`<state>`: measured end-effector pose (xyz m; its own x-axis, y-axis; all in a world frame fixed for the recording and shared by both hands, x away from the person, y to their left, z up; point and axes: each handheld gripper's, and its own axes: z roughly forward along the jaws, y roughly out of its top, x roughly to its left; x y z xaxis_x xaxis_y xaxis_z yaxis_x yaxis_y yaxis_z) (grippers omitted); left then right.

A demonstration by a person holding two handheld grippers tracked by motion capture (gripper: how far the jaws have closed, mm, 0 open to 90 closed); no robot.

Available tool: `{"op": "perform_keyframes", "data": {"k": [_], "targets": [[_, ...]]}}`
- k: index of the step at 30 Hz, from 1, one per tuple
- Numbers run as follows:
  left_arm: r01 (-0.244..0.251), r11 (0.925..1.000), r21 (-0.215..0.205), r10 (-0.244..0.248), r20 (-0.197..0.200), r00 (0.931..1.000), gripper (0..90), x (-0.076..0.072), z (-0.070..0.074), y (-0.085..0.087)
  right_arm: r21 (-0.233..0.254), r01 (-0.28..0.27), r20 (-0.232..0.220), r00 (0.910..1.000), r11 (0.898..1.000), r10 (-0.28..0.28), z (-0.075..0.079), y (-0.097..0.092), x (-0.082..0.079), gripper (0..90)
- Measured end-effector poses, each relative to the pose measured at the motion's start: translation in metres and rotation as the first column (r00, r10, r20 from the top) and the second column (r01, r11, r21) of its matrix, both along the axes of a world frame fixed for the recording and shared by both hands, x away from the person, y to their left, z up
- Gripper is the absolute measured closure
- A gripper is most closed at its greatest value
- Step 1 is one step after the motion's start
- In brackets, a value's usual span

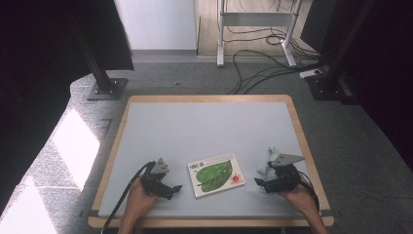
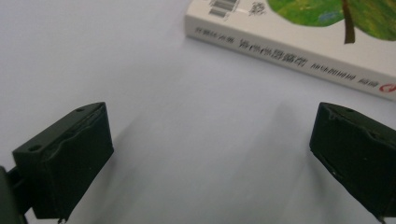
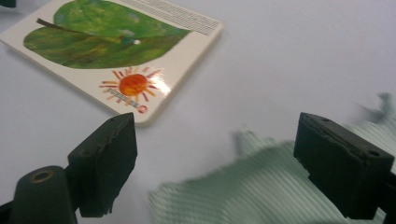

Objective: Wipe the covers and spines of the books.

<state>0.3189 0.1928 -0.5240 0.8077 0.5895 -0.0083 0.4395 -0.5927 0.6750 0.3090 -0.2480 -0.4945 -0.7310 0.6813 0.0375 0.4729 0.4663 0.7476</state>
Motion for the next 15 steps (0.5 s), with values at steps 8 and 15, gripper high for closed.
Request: {"op": "perform_keyframes", "data": {"k": [8,15], "targets": [[0.063,0.9979,0.017,-0.063,0.013,0.9979,0.0,0.004,0.0,-0.024,-0.021,-0.09,-0.024,0.9957,0.996,0.09,-0.019,0.039,0.002,8.2],[0.074,0.9969,0.026,-0.075,0.015,0.9971,0.0,0.002,-0.003,-0.029,-0.08,-0.08,-0.012,0.9968,0.994,0.079,-0.034,0.056,0.003,14.4]]}}
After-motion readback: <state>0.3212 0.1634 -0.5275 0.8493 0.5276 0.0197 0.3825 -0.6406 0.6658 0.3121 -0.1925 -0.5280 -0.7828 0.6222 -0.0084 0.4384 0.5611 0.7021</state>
